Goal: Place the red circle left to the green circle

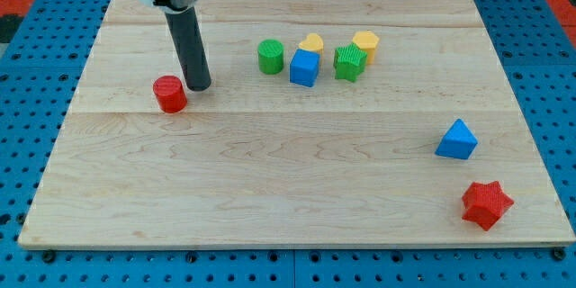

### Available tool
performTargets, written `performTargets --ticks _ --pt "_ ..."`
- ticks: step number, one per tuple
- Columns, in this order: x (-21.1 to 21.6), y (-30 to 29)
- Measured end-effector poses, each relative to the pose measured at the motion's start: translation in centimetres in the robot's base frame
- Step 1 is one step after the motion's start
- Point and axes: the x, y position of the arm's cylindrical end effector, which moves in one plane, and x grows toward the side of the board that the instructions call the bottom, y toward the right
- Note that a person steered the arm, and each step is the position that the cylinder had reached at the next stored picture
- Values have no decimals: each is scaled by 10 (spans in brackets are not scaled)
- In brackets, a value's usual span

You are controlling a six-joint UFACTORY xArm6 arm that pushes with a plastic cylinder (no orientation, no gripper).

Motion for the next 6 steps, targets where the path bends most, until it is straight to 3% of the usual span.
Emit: performTargets --ticks 1,2,3,4,5,6 --pt "68 26" --pt "63 -26" --pt "12 -86" --pt "-16 -70" --pt "-11 -24" --pt "27 -23"
